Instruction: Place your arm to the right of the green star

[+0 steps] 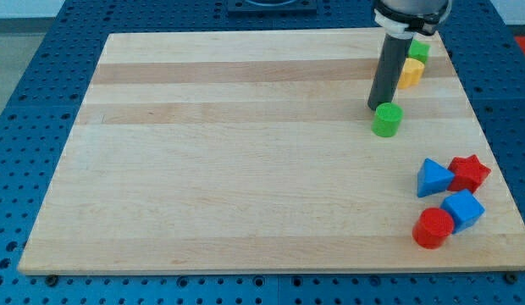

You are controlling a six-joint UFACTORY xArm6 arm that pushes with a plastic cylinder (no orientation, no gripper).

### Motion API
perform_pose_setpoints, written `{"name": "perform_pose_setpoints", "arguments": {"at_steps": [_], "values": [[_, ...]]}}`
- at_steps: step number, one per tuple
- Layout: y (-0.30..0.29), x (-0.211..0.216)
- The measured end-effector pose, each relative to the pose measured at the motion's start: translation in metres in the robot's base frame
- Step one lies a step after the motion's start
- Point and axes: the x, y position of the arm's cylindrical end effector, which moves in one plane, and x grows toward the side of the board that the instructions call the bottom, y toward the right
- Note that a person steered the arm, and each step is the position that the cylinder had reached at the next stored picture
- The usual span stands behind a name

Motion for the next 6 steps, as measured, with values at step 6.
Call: {"name": "perform_pose_setpoints", "arguments": {"at_steps": [6], "values": [[0.114, -0.082]]}}
